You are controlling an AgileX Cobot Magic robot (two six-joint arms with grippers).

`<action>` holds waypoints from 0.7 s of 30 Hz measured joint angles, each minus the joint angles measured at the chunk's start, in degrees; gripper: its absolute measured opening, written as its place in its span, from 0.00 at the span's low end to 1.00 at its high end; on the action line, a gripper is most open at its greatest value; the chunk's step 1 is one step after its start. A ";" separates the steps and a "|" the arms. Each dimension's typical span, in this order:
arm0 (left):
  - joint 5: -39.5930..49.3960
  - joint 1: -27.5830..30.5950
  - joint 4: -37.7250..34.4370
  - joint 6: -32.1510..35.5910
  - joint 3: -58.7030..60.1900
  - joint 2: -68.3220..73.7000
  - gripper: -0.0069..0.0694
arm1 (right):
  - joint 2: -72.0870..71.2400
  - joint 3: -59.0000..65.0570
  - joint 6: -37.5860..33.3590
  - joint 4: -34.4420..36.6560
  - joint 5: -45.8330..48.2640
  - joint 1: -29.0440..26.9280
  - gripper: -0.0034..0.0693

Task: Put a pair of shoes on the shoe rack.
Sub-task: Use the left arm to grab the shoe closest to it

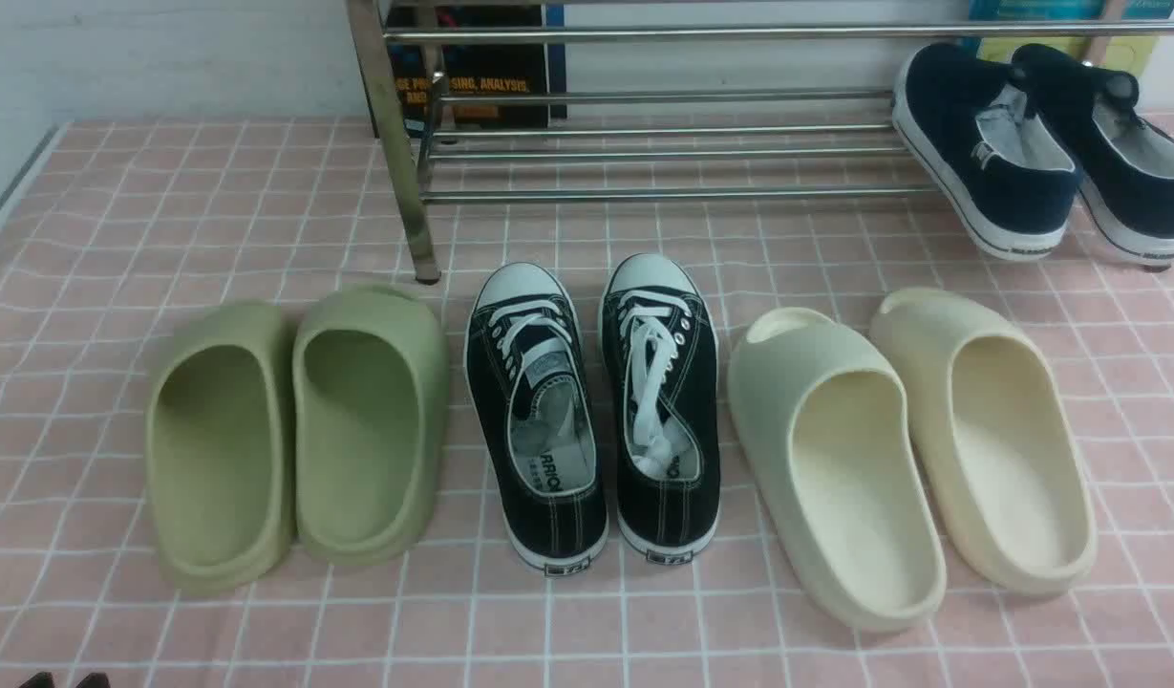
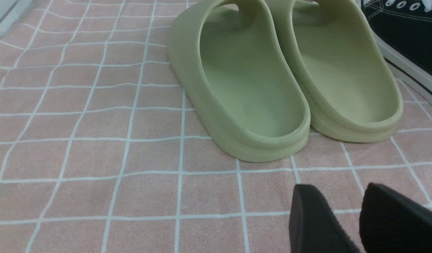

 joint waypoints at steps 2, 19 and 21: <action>0.00 0.00 0.00 0.00 0.00 0.00 0.40 | 0.00 0.00 0.00 0.00 0.00 0.00 0.22; 0.00 0.00 0.00 0.00 0.00 0.00 0.40 | 0.00 -0.02 0.00 0.00 0.06 0.00 0.23; 0.00 0.00 0.00 0.00 0.00 0.00 0.40 | 0.00 -0.02 0.00 0.00 0.06 0.00 0.24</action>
